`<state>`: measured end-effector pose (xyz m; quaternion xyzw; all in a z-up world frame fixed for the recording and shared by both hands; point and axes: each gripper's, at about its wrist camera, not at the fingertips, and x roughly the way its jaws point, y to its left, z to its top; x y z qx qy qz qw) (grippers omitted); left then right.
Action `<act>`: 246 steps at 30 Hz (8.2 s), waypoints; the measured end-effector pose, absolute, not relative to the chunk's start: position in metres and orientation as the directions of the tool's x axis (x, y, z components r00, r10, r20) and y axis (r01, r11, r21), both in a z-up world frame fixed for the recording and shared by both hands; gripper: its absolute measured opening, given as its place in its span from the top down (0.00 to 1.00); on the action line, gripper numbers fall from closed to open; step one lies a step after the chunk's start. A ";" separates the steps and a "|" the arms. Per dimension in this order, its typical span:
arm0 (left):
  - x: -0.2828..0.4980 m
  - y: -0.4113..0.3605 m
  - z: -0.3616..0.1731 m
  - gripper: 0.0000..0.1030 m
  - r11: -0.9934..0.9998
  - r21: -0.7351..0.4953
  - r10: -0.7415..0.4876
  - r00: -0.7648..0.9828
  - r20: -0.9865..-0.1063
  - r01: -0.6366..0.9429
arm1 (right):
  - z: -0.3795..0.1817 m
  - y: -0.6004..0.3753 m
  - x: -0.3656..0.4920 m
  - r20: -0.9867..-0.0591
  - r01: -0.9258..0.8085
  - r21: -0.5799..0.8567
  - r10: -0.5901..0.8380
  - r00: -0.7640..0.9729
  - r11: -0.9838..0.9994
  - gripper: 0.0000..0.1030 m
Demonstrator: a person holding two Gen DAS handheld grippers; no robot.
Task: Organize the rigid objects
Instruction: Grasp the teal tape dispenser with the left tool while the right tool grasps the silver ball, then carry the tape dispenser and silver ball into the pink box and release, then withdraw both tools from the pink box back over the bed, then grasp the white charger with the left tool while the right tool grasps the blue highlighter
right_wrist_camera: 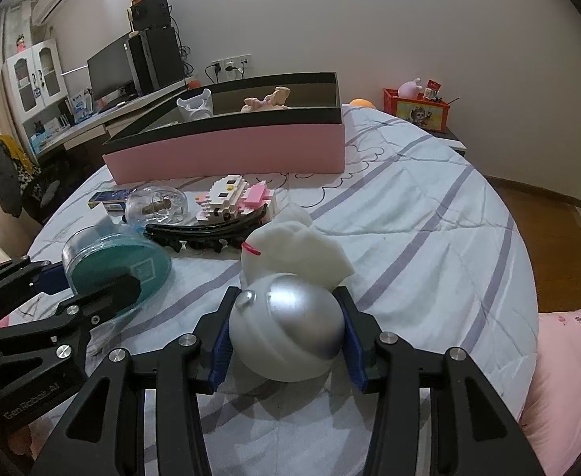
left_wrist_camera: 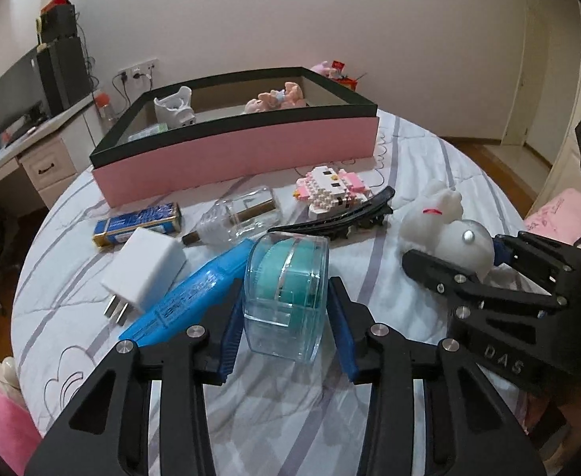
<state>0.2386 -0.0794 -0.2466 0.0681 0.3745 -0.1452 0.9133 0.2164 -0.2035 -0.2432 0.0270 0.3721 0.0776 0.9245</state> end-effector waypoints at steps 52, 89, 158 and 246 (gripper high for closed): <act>0.177 -0.016 -0.077 0.63 0.995 0.054 -0.066 0.970 -0.234 0.081 | -0.075 -0.131 0.165 -0.269 -0.268 0.048 0.271 0.924 0.962 0.54; 0.489 -0.057 -0.200 0.61 0.984 0.061 -0.076 0.697 -0.713 0.170 | -0.187 -0.152 0.424 -0.680 -0.192 0.008 0.146 0.718 0.981 0.54; 0.138 0.009 -0.106 0.00 0.997 -0.014 -0.074 0.939 -0.334 0.074 | -0.089 -0.171 0.097 -0.265 -0.075 0.062 0.089 0.960 0.995 0.11; 0.289 0.003 -0.255 0.61 0.977 -0.017 -0.156 0.649 -0.745 0.215 | -0.238 -0.153 0.220 -0.727 -0.187 0.041 0.158 0.668 0.981 0.73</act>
